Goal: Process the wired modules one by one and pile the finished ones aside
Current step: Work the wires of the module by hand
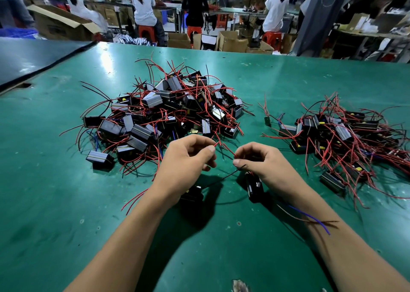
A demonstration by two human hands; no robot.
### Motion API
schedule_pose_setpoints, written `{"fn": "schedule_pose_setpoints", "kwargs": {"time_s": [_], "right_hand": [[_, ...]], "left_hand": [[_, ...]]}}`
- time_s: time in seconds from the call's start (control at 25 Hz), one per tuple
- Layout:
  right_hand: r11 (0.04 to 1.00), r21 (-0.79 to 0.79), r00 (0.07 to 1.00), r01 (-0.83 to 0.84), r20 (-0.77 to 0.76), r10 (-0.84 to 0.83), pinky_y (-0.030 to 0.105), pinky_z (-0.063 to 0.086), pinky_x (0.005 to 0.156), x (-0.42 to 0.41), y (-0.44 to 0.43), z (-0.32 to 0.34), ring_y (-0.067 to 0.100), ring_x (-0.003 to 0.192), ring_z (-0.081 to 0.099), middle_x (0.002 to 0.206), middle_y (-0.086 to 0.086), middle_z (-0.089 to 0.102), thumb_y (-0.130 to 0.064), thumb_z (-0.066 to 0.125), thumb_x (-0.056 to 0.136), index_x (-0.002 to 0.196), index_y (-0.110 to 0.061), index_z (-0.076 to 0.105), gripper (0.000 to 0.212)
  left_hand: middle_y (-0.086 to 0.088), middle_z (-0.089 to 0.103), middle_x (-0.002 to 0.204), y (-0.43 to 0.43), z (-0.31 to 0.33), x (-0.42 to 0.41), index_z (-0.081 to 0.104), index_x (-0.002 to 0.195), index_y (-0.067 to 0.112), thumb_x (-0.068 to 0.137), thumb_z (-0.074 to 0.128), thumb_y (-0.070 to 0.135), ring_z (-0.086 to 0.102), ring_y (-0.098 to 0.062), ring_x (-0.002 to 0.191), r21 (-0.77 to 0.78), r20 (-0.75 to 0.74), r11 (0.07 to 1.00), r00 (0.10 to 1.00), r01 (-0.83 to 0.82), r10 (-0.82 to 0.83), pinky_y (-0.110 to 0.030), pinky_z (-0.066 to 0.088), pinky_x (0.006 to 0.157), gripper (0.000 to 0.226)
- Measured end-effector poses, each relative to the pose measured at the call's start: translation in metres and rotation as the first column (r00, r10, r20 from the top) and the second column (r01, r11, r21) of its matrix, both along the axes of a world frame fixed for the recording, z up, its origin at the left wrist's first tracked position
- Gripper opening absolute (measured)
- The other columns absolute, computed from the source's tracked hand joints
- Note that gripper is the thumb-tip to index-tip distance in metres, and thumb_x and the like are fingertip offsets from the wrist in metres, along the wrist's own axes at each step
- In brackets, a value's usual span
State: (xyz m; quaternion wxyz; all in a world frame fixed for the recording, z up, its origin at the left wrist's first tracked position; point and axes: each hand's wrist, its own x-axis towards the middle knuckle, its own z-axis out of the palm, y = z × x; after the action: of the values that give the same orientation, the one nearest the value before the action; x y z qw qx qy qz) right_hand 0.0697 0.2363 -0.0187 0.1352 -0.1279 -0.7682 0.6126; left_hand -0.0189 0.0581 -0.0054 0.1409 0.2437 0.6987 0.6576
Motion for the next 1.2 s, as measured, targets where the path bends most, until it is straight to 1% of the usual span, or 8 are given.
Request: {"fn": "schedule_pose_setpoints", "kwargs": {"time_s": [0.16, 0.36, 0.56, 0.76, 0.88, 1.0, 1.12, 1.2], "right_hand": [[0.996, -0.089, 0.999, -0.023, -0.027, 0.020, 0.012, 0.043, 0.058, 0.000, -0.009, 0.000, 0.004, 0.062, 0.056, 0.071, -0.004, 0.068, -0.027, 0.081, 0.075, 0.083, -0.014, 0.071, 0.017], [0.997, -0.079, 1.000, 0.009, -0.012, -0.010, 0.013, 0.042, 0.053, -0.003, -0.020, -0.003, 0.006, 0.056, 0.054, 0.067, 0.001, 0.069, -0.022, 0.075, 0.087, 0.081, -0.014, 0.067, 0.013], [0.996, -0.086, 1.000, 0.007, 0.008, -0.007, 0.015, 0.044, 0.054, -0.003, -0.022, -0.001, 0.012, 0.059, 0.055, 0.067, 0.002, 0.069, -0.023, 0.075, 0.087, 0.080, -0.013, 0.067, 0.015], [0.998, -0.061, 1.000, 0.002, 0.007, -0.002, 0.017, 0.041, 0.055, -0.002, -0.025, 0.001, 0.013, 0.061, 0.053, 0.065, 0.000, 0.068, -0.020, 0.075, 0.087, 0.075, -0.014, 0.067, 0.016], [0.997, -0.082, 1.000, -0.011, 0.003, 0.011, 0.022, 0.040, 0.057, -0.001, -0.026, 0.002, 0.016, 0.065, 0.053, 0.066, 0.002, 0.068, -0.019, 0.075, 0.087, 0.074, -0.014, 0.067, 0.016], [0.996, -0.085, 1.000, -0.028, -0.004, 0.027, 0.024, 0.041, 0.060, -0.001, -0.026, 0.000, 0.017, 0.067, 0.055, 0.067, 0.002, 0.068, -0.018, 0.075, 0.087, 0.076, -0.014, 0.068, 0.013], [0.989, -0.103, 0.993, -0.108, 0.038, 0.112, 0.014, 0.046, 0.061, 0.000, -0.022, 0.005, 0.009, 0.069, 0.060, 0.077, 0.001, 0.071, -0.013, 0.074, 0.088, 0.087, -0.016, 0.073, 0.003], [0.986, -0.124, 0.992, -0.115, 0.043, 0.121, 0.016, 0.051, 0.065, 0.002, -0.013, 0.011, 0.009, 0.078, 0.064, 0.088, 0.004, 0.074, -0.009, 0.071, 0.089, 0.098, -0.016, 0.075, 0.012]], "left_hand": [[-0.004, 0.074, 0.079, 0.003, 0.000, 0.004, 0.067, 0.101, 0.013, 0.097, 0.056, 0.004, 0.070, -0.016, 0.069, 0.090, 0.102, 0.995, 0.993, 0.042, -0.051, -0.022, 0.055, 0.062, 0.015], [0.000, 0.073, 0.078, 0.003, 0.001, 0.004, 0.069, 0.102, 0.015, 0.097, 0.057, 0.005, 0.064, -0.014, 0.066, 0.137, 0.165, 0.990, 0.985, 0.033, -0.056, -0.023, 0.050, 0.060, 0.017], [-0.001, 0.072, 0.078, 0.004, 0.001, 0.004, 0.070, 0.100, 0.015, 0.097, 0.056, 0.004, 0.062, -0.014, 0.067, 0.189, 0.223, 0.982, 0.974, 0.005, -0.048, -0.022, 0.048, 0.057, 0.017], [-0.002, 0.070, 0.074, 0.005, 0.001, 0.006, 0.070, 0.098, 0.010, 0.090, 0.066, 0.006, 0.059, -0.016, 0.060, 0.192, 0.190, 0.981, 0.981, 0.000, -0.038, -0.023, 0.043, 0.055, 0.009], [0.002, 0.063, 0.064, 0.008, 0.001, 0.008, 0.071, 0.092, 0.009, 0.083, 0.075, 0.009, 0.051, -0.014, 0.050, 0.185, 0.155, 0.982, 0.988, -0.045, 0.016, -0.020, 0.038, 0.049, 0.009], [0.006, 0.065, 0.067, 0.008, 0.001, 0.010, 0.071, 0.089, 0.008, 0.082, 0.077, 0.009, 0.046, -0.012, 0.044, 0.181, 0.100, 0.979, 0.992, -0.098, 0.081, -0.019, 0.039, 0.045, 0.009], [-0.005, 0.070, 0.078, 0.008, 0.002, 0.011, 0.070, 0.087, 0.005, 0.084, 0.075, 0.008, 0.045, -0.016, 0.042, 0.200, 0.072, 0.971, 0.991, -0.129, 0.117, -0.022, 0.039, 0.042, 0.007], [-0.014, 0.072, 0.082, 0.007, 0.003, 0.011, 0.070, 0.087, 0.004, 0.084, 0.075, 0.008, 0.043, -0.017, 0.041, 0.196, 0.070, 0.972, 0.990, -0.133, 0.121, -0.023, 0.038, 0.040, 0.006]]}}
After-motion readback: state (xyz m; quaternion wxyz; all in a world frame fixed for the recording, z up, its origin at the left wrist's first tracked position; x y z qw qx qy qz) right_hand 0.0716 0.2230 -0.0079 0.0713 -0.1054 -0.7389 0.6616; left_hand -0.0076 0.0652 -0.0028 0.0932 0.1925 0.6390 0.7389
